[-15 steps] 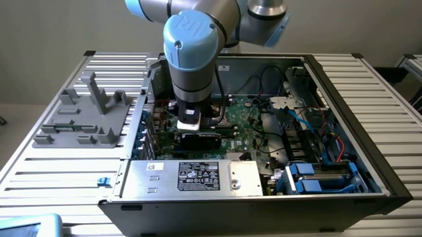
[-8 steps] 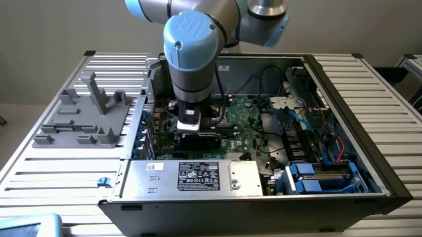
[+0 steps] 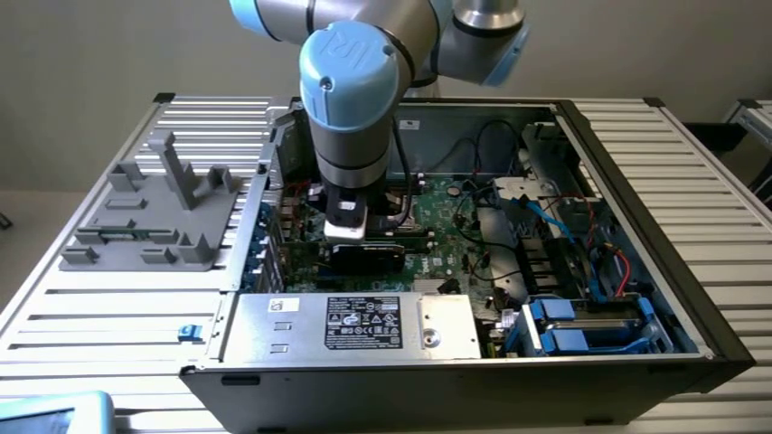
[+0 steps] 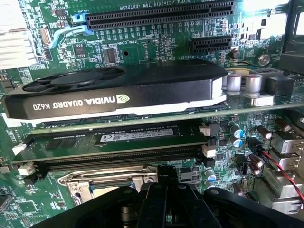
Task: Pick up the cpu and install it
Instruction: 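Install the second cpu locking lever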
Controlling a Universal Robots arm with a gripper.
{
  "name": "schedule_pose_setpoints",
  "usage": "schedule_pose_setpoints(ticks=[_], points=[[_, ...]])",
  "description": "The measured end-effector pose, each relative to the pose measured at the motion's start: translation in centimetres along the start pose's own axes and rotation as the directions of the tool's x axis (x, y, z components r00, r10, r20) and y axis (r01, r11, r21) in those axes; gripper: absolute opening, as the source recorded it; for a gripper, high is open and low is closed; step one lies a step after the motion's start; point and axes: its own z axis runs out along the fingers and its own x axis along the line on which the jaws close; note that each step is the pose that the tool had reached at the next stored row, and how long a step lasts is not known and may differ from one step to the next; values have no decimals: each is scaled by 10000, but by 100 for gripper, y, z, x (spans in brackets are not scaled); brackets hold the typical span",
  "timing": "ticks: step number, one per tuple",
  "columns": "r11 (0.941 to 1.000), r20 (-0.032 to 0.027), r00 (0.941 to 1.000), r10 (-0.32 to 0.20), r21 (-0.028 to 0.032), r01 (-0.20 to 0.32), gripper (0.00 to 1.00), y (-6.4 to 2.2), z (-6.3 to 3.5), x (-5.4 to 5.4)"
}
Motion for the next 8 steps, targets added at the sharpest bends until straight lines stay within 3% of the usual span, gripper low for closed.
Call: schedule_pose_setpoints(ticks=[8], points=[[10000,0,10000,0,-1,0,11,-7,25,-1]])
